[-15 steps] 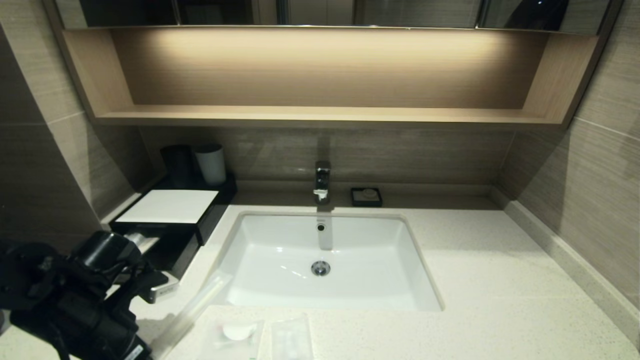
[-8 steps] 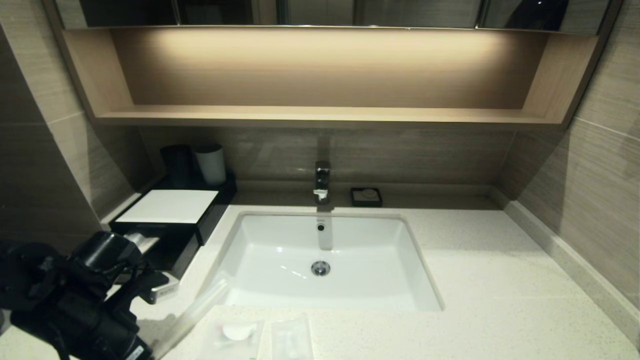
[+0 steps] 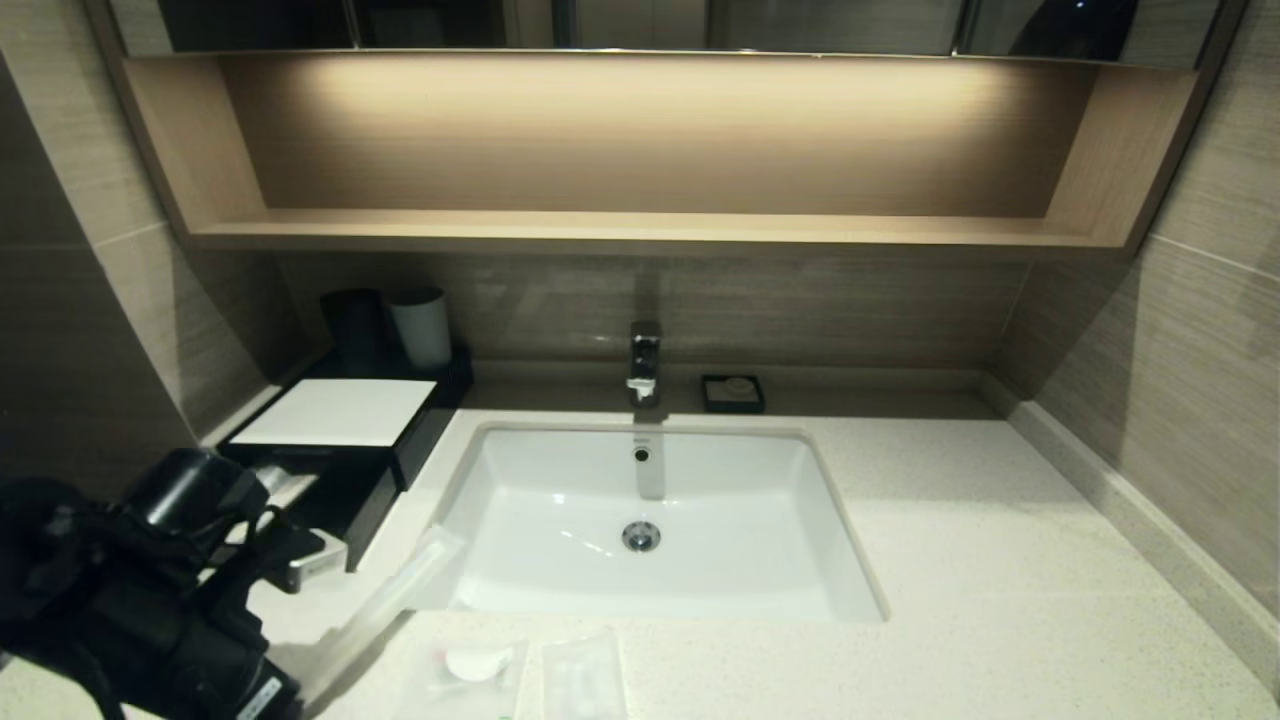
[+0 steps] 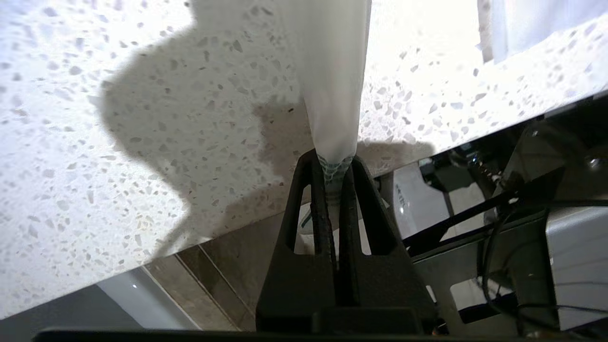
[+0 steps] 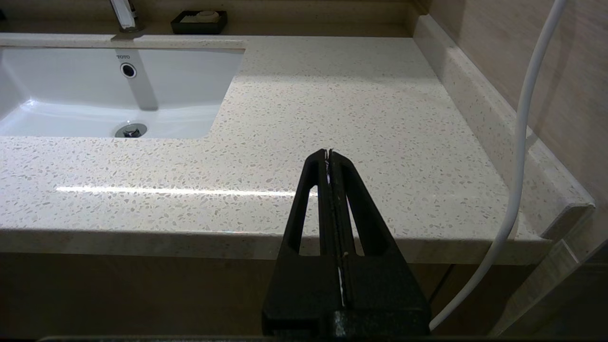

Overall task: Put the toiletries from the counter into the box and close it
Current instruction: Pick up the bathroom toiletry, then place the bathroom toiletry into the drawer

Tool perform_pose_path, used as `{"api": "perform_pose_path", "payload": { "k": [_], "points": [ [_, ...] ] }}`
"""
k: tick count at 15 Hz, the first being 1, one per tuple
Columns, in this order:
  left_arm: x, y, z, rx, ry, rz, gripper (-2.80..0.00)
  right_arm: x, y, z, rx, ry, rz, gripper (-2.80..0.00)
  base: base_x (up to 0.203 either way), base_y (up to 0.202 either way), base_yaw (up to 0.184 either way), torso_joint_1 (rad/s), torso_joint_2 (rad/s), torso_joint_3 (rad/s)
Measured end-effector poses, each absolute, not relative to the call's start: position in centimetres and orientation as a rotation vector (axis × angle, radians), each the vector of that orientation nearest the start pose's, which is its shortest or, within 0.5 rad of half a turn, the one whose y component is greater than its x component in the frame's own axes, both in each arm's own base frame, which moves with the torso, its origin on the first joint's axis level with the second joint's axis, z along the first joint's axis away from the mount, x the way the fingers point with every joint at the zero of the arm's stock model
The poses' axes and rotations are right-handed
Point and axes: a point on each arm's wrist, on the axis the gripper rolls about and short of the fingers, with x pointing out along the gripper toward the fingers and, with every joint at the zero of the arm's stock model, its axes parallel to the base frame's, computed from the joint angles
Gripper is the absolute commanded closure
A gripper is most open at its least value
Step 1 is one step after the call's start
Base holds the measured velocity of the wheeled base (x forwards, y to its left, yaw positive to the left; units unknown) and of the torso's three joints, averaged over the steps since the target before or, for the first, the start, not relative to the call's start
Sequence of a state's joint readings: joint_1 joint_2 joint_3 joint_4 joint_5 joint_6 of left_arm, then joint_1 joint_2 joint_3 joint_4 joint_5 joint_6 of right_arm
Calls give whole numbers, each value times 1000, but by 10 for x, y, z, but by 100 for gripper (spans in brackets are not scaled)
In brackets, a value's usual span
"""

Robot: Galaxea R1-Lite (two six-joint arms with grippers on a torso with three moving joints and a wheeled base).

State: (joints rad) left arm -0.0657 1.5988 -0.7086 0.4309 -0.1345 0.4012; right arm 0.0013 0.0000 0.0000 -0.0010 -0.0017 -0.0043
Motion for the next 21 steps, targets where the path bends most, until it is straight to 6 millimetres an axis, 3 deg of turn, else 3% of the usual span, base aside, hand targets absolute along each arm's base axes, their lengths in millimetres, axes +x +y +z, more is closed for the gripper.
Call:
{"api": "perform_pose_path", "payload": {
  "k": [8, 15, 21],
  "points": [
    [202, -14, 165, 115, 1157, -273, 0, -23, 0, 76, -4, -1, 0, 0, 0, 0, 0, 0, 0, 0],
    [212, 9, 219, 9, 1154, -107, 0, -23, 0, 76, -5, -1, 0, 0, 0, 0, 0, 0, 0, 0],
    [232, 40, 229, -42, 1227, 39, 0, -23, 0, 76, -6, -1, 0, 0, 0, 0, 0, 0, 0, 0]
  ]
}}
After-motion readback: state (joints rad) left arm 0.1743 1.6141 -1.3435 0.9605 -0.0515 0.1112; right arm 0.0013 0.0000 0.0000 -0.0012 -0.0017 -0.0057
